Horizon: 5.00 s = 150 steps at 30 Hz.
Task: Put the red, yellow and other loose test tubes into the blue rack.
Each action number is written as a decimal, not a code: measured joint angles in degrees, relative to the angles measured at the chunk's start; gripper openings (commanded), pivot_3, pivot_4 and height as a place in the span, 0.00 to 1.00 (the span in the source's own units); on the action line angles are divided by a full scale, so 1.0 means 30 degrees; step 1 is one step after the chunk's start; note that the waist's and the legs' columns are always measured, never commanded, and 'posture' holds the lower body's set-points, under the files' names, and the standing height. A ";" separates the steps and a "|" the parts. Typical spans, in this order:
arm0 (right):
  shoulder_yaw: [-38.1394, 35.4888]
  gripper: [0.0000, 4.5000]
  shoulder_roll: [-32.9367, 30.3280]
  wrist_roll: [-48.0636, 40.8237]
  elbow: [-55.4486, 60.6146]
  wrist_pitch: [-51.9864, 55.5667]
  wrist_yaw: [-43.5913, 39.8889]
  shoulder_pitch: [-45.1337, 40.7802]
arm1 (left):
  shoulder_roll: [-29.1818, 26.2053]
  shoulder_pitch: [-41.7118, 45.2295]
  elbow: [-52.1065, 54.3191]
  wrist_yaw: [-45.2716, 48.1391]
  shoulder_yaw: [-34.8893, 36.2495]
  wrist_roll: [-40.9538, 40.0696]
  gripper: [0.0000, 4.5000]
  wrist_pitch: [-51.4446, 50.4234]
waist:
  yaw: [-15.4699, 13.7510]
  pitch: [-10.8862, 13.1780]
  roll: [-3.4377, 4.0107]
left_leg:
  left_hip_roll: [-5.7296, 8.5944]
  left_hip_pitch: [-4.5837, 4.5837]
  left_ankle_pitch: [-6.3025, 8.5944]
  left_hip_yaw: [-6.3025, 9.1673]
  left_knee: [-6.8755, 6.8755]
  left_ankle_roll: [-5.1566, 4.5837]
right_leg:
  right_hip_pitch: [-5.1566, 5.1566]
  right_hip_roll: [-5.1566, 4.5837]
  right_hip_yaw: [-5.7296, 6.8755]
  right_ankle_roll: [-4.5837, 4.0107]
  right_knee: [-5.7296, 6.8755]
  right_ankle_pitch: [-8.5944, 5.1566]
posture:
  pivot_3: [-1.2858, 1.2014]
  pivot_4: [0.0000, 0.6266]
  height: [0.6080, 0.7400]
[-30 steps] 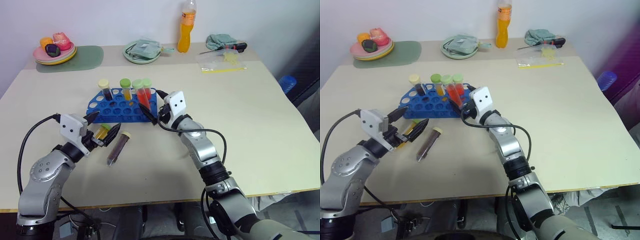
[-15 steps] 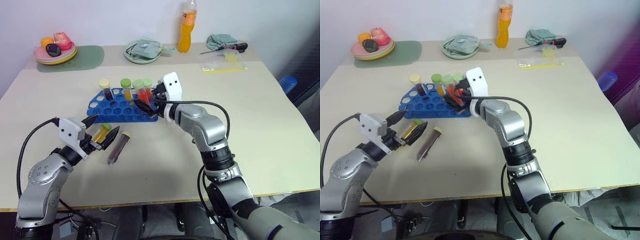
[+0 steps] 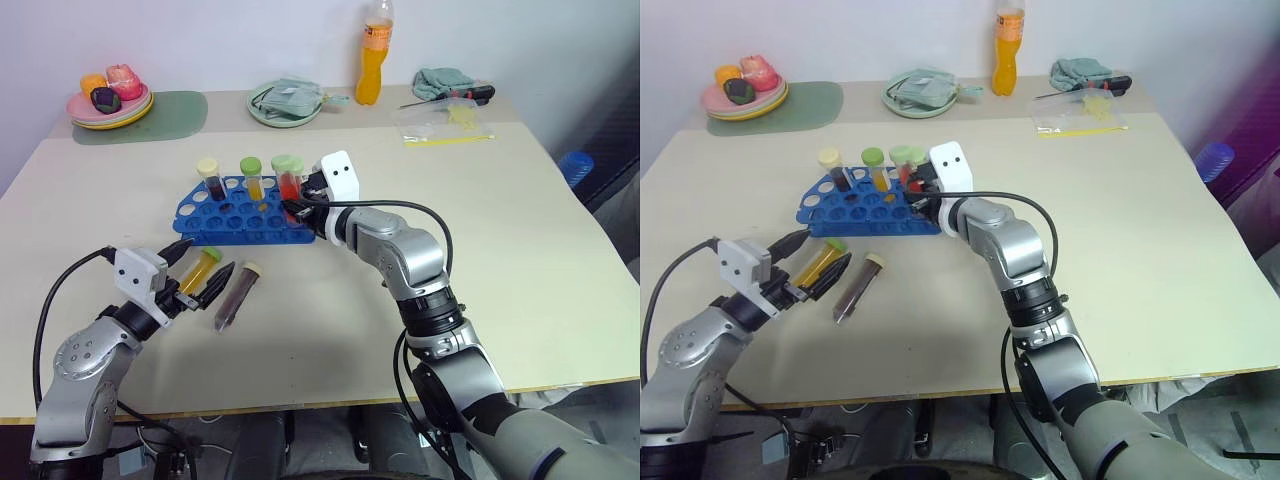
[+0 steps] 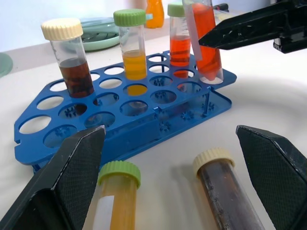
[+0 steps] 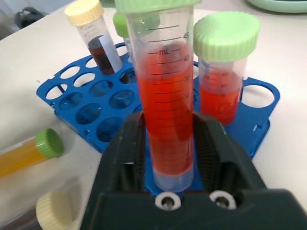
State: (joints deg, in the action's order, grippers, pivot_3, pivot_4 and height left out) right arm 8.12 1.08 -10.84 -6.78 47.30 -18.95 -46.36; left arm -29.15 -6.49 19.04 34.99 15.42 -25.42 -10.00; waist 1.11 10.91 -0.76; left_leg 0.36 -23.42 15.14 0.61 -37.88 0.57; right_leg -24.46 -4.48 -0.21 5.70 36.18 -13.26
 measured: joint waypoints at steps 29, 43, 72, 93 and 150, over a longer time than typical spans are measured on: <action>0.1688 0.99 -0.0329 0.1910 -0.1552 -1.0976 -0.1677 0.4037 | -0.0079 0.0247 -0.0159 -0.0101 -0.0016 -0.0014 1.00 -0.0011 | 0.0004 -0.0001 -0.0003 | -0.0007 0.0002 0.0000 -0.0001 0.0010 0.0000 | -0.0002 0.0011 -0.0002 0.0003 -0.0005 0.0001 | 0.52 0.24 1.00; 0.1264 0.99 -0.7845 0.0254 0.5227 -0.9361 -0.7898 0.6481 | -0.5063 0.3534 0.4472 -0.2335 0.0678 -0.3951 1.00 -1.0822 | -0.0146 0.0030 -0.0046 | -0.0005 -0.0002 0.0000 0.0047 -0.0021 -0.0002 | 0.0029 0.0024 0.0028 0.0008 0.0001 -0.0002 | 0.52 0.24 1.00; 0.1707 0.99 -1.1547 -0.2019 0.9873 -0.7165 -1.1633 0.7254 | -1.0258 2.0227 -0.9282 0.3925 -1.5438 0.0003 1.00 -2.2064 | -0.0153 0.0058 -0.0102 | 0.0002 -0.0028 -0.0003 -0.0037 -0.0049 0.0000 | 0.0017 0.0139 -0.0015 0.0018 -0.0001 -0.0015 | 0.52 0.24 1.00; 0.1974 1.00 -1.1281 -0.1743 1.0523 -0.7106 -1.0580 0.7903 | -1.2918 1.3779 -0.4721 0.9662 -0.6797 -0.0079 0.17 -1.4507 | -0.0280 0.0078 -0.0137 | -0.0068 -0.0031 0.0002 -0.0016 -0.0081 -0.0007 | -0.0022 0.0096 -0.0066 0.0012 0.0034 -0.0016 | 0.52 0.24 1.00; 0.1248 1.00 -0.9708 -0.1726 0.9745 -0.6629 -0.7140 0.9757 | 0.7132 0.8646 -0.8443 -0.6709 -0.4506 0.6972 0.28 0.6625 | -0.0618 0.0030 -0.0184 | 0.0085 0.0011 0.0013 -0.0087 -0.0121 -0.0030 | 0.0054 -0.0018 -0.0121 0.0139 -0.0006 0.0073 | 0.52 0.24 1.00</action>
State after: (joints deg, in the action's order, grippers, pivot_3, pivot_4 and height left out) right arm 11.86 -28.05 -16.02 22.45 27.41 -40.36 -17.09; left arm -7.75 19.45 -6.29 14.86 1.90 -4.51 9.87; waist -0.75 11.00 -1.32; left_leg 0.61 -23.39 15.18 0.35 -38.24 0.48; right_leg -24.30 -4.54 -0.57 6.12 36.16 -13.04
